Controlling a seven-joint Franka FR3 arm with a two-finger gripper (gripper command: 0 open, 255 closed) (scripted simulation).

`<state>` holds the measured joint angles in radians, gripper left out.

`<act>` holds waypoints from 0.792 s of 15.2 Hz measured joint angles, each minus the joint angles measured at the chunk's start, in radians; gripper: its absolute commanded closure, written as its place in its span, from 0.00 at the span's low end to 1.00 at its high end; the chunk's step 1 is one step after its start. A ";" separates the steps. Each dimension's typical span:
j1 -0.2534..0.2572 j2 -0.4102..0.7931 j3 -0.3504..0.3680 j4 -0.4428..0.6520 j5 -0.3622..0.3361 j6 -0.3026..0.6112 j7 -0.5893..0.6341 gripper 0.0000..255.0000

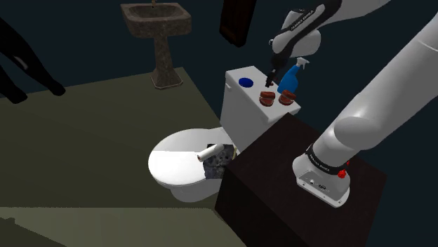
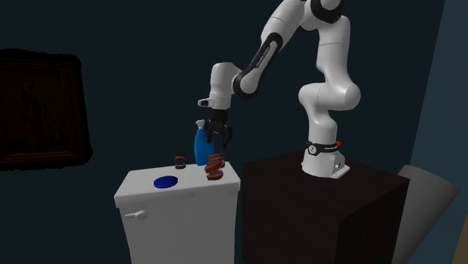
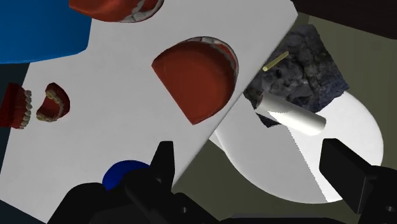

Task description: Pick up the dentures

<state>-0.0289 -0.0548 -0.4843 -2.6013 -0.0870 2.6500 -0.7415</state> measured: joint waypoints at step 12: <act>-0.111 0.366 0.115 0.118 0.390 0.184 -0.355 0.00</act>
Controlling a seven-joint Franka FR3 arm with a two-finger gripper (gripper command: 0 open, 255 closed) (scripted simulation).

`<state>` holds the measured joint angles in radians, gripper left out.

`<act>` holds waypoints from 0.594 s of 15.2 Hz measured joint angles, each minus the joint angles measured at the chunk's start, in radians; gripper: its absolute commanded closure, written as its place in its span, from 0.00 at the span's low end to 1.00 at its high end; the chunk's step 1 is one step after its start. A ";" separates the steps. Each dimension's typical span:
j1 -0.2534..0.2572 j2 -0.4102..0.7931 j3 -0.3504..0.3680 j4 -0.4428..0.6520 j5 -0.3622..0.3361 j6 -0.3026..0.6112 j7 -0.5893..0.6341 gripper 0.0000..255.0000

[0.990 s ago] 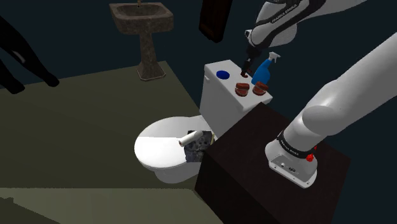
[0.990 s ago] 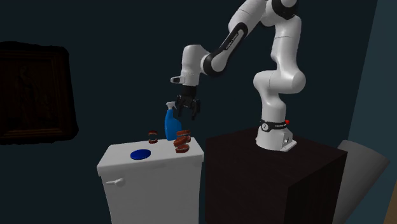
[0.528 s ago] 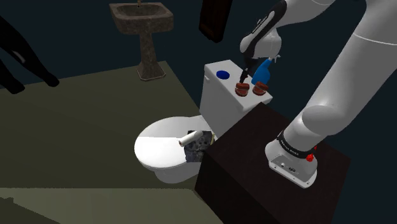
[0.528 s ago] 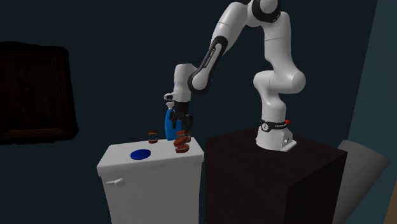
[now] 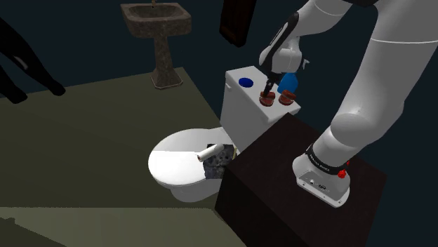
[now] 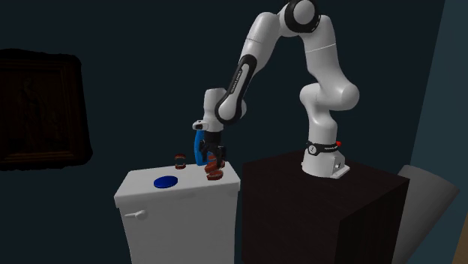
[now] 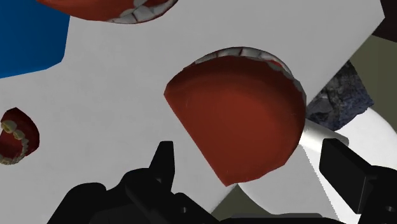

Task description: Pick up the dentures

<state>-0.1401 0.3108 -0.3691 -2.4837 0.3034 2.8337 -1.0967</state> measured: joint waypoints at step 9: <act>-0.016 0.021 0.022 0.007 0.024 0.017 -0.019 1.00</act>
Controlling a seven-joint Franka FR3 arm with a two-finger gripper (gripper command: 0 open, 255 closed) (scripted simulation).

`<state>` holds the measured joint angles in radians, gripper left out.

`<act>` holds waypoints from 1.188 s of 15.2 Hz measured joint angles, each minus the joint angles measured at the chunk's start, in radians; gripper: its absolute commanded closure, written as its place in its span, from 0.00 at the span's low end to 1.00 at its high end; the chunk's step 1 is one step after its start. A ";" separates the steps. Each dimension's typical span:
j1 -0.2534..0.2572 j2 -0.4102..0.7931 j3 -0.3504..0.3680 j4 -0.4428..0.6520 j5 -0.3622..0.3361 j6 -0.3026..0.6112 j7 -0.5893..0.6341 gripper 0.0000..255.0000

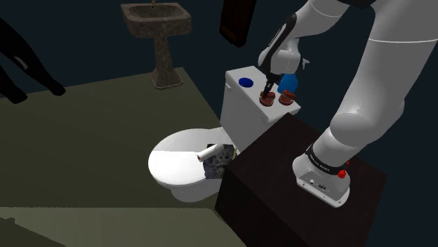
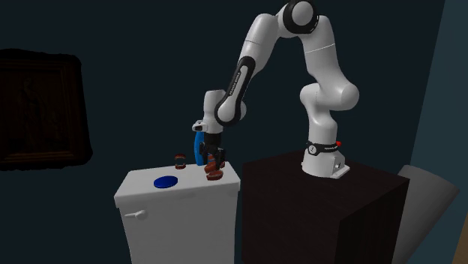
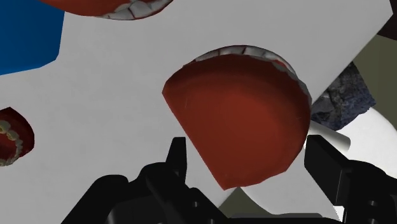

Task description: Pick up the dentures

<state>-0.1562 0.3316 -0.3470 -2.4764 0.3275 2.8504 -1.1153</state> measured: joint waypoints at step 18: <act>0.102 -0.208 -0.149 -0.025 -0.230 -0.169 0.165 1.00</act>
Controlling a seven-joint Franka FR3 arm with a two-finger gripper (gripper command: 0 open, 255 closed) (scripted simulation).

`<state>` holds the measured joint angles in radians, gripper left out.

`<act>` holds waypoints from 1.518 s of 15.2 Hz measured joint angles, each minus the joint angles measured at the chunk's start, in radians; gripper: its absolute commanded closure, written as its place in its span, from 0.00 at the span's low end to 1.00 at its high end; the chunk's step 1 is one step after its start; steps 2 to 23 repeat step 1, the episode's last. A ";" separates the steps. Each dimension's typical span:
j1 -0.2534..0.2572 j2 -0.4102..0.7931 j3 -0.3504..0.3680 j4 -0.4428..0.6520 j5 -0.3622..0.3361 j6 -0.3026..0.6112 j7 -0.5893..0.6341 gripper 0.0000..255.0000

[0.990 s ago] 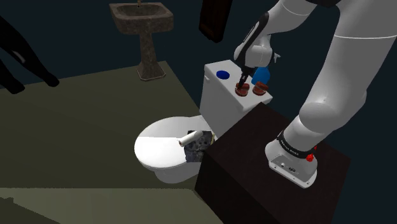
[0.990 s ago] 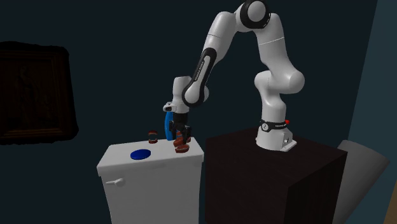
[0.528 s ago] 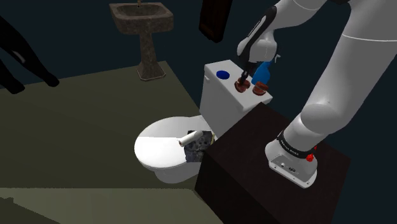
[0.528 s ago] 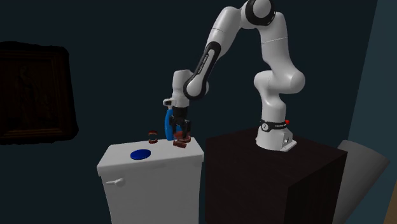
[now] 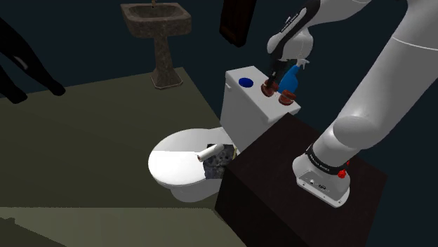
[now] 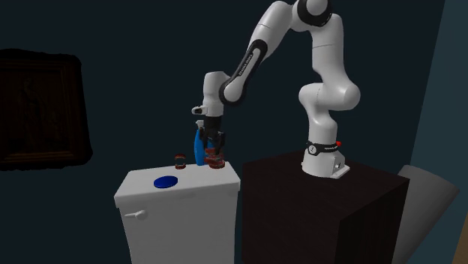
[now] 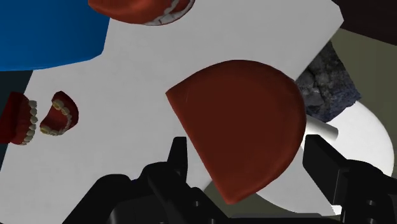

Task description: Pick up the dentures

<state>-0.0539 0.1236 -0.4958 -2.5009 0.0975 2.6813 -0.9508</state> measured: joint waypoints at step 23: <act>0.003 -0.010 -0.004 0.001 -0.012 -0.010 0.009 1.00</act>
